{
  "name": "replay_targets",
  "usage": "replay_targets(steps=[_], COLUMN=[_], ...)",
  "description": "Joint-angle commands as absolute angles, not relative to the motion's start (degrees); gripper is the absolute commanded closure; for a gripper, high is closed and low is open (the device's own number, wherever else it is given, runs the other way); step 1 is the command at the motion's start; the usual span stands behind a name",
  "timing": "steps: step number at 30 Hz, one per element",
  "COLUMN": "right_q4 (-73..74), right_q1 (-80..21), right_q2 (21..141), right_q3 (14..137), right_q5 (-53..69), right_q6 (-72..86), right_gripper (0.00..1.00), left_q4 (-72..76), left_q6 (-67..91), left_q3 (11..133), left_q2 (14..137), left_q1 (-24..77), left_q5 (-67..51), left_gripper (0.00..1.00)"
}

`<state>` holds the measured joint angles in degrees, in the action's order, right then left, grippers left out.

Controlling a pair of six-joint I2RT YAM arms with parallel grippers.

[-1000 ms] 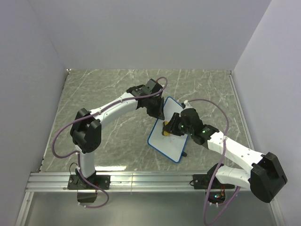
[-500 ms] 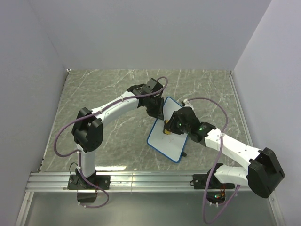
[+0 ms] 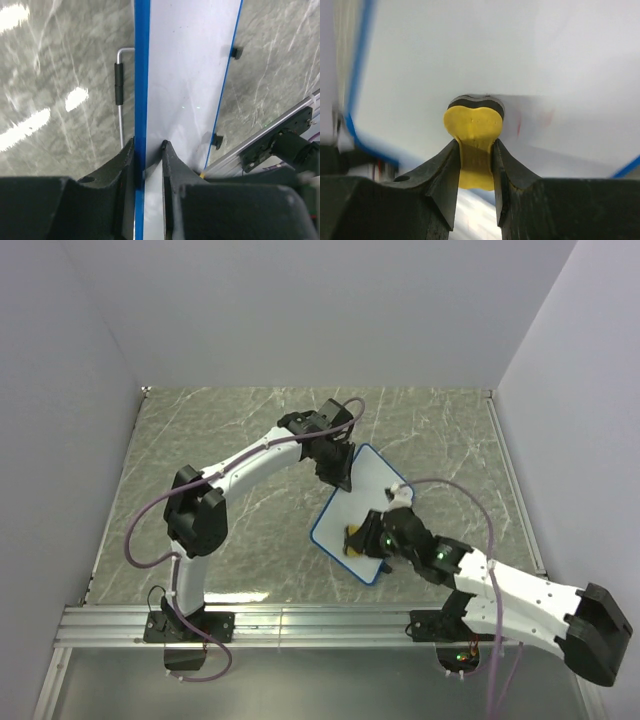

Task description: Erase the whiteboard

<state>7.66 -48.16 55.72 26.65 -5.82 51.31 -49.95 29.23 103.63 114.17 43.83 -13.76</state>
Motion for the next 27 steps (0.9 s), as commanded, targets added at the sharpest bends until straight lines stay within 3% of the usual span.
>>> replay_targets(steps=[1,6,11,16,27], right_q4=[21.4,26.3,27.5,30.3,23.6], right_q1=[-55.4,-56.3,-56.3,-56.2,-49.3], right_q2=[55.4,45.5,52.6,57.3,50.9], right_q3=[17.4,12.8,14.7,24.2,27.6], right_q5=[6.9,4.5,1.7,-8.0,-17.0], right_q6=[55.2,62.5,62.1,60.7,59.6], right_gripper=[1.00,1.00,1.00,1.00,1.00], left_q4=[-49.5,-49.7,-49.0,-48.7,-47.4], left_q6=[26.5,25.9,25.8,26.1,26.5], left_q3=[106.6,108.6,108.1,106.8,103.4], left_q2=[118.2,120.2,120.7,119.7,117.3], left_q1=[46.9,46.5,46.5,46.4,46.4], left_q5=[-14.3,-15.5,-15.9,-15.7,-15.7], left_gripper=[1.00,1.00,1.00,1.00,1.00])
